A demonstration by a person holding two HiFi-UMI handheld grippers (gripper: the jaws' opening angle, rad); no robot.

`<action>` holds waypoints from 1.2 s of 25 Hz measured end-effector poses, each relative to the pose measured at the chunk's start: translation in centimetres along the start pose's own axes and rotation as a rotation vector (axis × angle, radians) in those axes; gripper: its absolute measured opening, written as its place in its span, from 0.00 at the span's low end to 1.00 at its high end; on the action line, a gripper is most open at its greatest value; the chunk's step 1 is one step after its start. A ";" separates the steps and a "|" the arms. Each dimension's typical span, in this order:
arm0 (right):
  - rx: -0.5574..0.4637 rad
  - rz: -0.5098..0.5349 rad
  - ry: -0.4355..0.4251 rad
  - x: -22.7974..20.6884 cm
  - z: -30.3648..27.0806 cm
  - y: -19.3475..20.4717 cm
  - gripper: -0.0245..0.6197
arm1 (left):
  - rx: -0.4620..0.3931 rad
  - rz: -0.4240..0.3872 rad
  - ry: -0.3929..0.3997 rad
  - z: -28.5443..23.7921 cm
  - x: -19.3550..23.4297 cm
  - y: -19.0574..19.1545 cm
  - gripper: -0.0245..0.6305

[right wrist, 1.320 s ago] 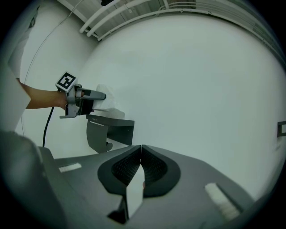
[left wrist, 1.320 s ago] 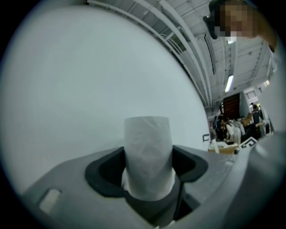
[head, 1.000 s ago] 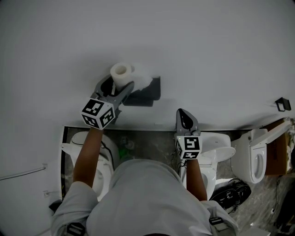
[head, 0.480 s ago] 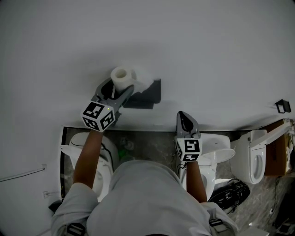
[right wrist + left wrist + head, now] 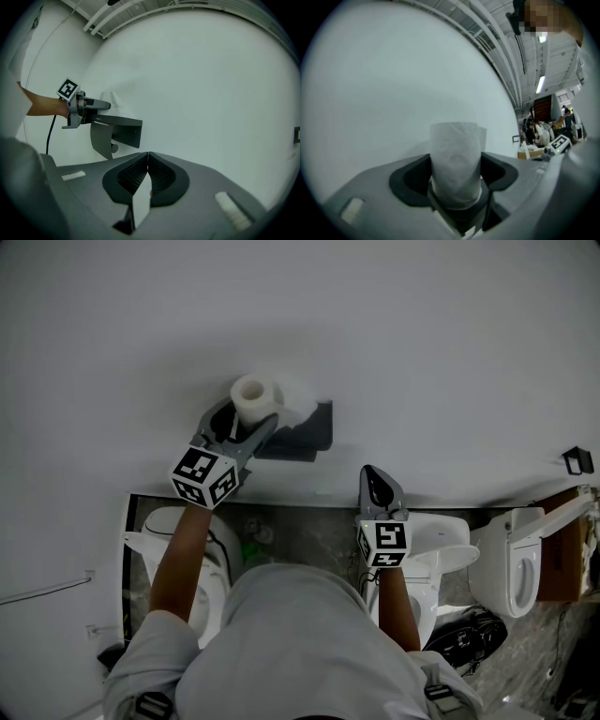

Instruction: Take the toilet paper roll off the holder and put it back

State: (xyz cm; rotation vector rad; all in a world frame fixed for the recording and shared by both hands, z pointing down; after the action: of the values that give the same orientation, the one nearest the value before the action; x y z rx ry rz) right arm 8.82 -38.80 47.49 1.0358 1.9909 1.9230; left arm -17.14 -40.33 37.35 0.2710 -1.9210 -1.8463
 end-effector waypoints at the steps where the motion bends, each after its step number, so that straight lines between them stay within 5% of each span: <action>1: 0.002 0.000 0.000 0.0 0.0 0.0 0.04 | 0.001 -0.002 0.001 0.0 0.0 0.0 0.51; 30: -0.018 -0.014 -0.003 0.6 1.0 -0.4 0.04 | -0.012 0.002 -0.061 5.4 -0.5 0.7 0.57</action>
State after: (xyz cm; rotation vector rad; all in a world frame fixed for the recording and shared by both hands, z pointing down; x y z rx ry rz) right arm 8.80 -37.57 47.15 1.0166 1.9707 1.9273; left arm -19.05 -35.20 37.98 0.2116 -1.9492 -1.8848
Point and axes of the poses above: the fingertips, and each gripper's own axes: z backward along the fingers, x to its left, y out of its underside, the point moved 5 cm from there along z, backward along the fingers, and after that the axes turned 14 degrees about z, right-handed, at the moved point
